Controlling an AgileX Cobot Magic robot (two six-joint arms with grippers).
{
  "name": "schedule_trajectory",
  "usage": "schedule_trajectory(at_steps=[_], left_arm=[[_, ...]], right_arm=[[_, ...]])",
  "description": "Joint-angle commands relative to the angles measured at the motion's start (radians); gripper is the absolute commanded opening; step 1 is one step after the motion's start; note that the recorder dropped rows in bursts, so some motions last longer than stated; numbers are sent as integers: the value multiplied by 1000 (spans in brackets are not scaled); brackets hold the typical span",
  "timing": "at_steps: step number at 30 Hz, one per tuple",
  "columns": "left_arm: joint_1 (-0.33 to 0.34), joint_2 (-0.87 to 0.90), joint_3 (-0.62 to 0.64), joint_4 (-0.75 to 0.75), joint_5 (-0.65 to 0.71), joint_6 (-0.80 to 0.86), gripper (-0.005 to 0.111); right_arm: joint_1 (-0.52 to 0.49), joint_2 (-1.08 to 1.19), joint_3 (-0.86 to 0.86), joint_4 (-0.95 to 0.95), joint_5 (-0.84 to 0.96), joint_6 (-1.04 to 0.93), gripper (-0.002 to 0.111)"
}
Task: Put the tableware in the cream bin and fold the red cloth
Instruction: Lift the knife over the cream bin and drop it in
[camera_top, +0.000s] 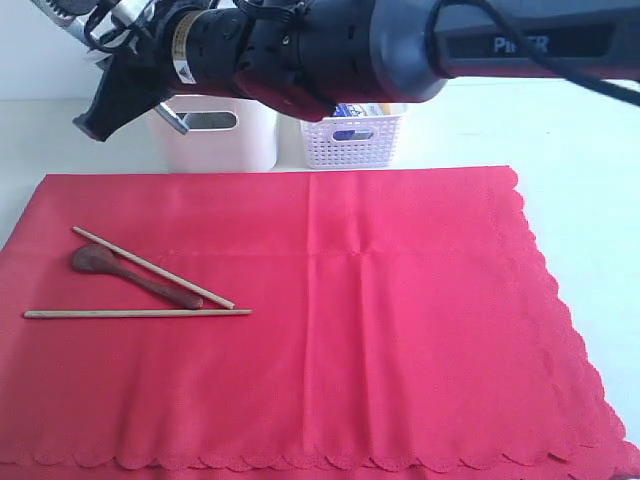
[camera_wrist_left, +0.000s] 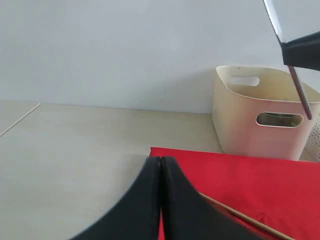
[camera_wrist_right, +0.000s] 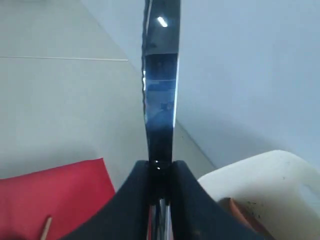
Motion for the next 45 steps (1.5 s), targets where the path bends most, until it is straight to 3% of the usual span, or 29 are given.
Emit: schedule_trajectory(at_steps=[1,16,25,29,36,39,45], left_arm=[[2,-7,-1,-2,-6,3,1],[2,-7,-1,-2,-6,3,1],[2,-7,-1,-2,-6,3,1],[2,-7,-1,-2,-6,3,1],[2,-7,-1,-2,-6,3,1],[2,-7,-1,-2,-6,3,1],[2,-7,-1,-2,-6,3,1]], right_arm=[[-47,78,-98,17,-67,4,0],[-97,209,-321,127,-140,-42,0],[-130,295,-353,334,-117,-65,1],[-130,299,-353,334,-114,-65,12],[-130,299,-353,336,-97,-56,50],[-130,299,-353,365,-80,15,61],[-130,285,-353,387,36,225,65]])
